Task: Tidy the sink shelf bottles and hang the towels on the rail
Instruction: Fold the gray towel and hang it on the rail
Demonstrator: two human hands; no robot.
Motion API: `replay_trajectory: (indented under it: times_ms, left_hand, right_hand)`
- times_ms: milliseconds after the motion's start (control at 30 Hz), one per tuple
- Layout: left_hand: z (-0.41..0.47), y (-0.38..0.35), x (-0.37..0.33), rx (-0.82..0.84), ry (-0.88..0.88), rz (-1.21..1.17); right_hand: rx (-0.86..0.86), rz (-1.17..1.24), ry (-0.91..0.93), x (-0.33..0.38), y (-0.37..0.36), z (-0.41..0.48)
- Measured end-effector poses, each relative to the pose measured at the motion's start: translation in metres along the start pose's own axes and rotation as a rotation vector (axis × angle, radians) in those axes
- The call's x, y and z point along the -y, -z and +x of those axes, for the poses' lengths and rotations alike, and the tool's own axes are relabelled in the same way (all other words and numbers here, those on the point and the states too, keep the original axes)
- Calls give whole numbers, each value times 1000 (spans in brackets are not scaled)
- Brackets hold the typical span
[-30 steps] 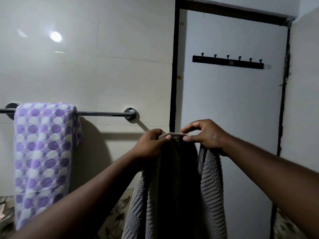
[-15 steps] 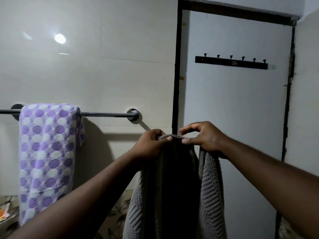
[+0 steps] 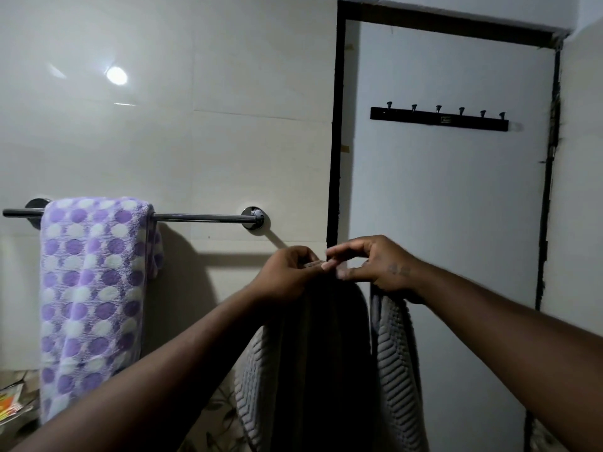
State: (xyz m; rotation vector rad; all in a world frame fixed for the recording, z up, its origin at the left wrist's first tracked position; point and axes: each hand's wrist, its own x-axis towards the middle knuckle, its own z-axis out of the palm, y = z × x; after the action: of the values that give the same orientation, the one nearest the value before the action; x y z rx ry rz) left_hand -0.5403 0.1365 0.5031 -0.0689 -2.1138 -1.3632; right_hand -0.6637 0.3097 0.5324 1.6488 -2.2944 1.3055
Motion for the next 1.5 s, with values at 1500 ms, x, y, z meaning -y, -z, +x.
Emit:
replay_trajectory:
  times_ms: [1500]
  left_hand:
    - [-1, -25, 1, -164, 259, -323]
  right_hand:
    - [-93, 338, -484, 20, 13, -6]
